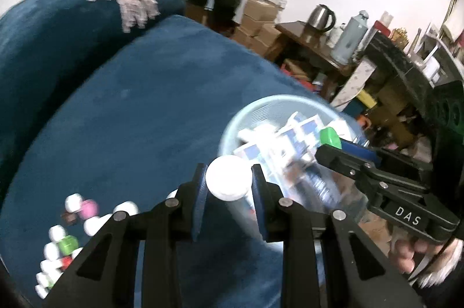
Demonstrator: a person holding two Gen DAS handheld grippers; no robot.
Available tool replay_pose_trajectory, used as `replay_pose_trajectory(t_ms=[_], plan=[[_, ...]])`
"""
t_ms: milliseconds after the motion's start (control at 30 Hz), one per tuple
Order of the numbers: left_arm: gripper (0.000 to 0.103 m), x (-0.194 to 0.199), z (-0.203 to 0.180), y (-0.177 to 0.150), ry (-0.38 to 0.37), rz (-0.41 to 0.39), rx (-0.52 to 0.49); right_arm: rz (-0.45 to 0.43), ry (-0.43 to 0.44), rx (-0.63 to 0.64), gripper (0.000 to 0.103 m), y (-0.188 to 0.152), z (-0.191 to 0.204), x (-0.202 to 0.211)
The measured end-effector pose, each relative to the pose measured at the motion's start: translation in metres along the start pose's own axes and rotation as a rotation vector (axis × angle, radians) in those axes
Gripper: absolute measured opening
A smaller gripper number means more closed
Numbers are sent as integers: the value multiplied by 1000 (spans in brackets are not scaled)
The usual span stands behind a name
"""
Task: Organize objects
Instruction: 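Carry both caps over the blue basket and open both grippers to drop them, then move both open grippers back from the basket to the caps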
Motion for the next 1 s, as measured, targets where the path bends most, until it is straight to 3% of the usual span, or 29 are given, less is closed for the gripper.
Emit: replay_pose_trajectory(t_ms=[267, 300, 367, 433, 500, 533, 600, 667, 833, 1000], plan=[[30, -62, -36, 40, -75, 63, 108, -33, -31, -171, 31, 40, -61, -6], [35, -70, -37, 44, -92, 74, 135, -36, -19, -198, 32, 43, -68, -9], [74, -78, -36, 46, -74, 96, 162, -36, 3, -244, 33, 48, -79, -13], [94, -81, -31, 45, -55, 91, 174, -44, -27, -274, 39, 51, -89, -10], [102, -76, -22, 41, -28, 75, 176, -65, -65, -264, 54, 51, -91, -4], [102, -74, -16, 39, 13, 73, 173, -65, -68, -254, 60, 52, -92, -1], [102, -66, -5, 33, 84, 65, 145, -68, -81, -222, 84, 48, -89, 2], [102, -57, 4, 26, 133, 53, 120, -69, -103, -188, 97, 44, -84, 5], [102, -30, 31, 8, 215, 28, 112, -30, -128, -84, 102, 35, -64, 1], [102, -3, 64, -18, 293, 27, 146, 2, -99, 0, 102, 22, -31, -8]])
Point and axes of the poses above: each gripper's, at about its wrist camera, not at the fingertips, and x roughly against the way its jaws point, z to its left, y to its top, the point moved 6 cm from there along -x, roughly the way its jaws point, and after that the axes turned 12 degrees about y, right-handed, at the moved point
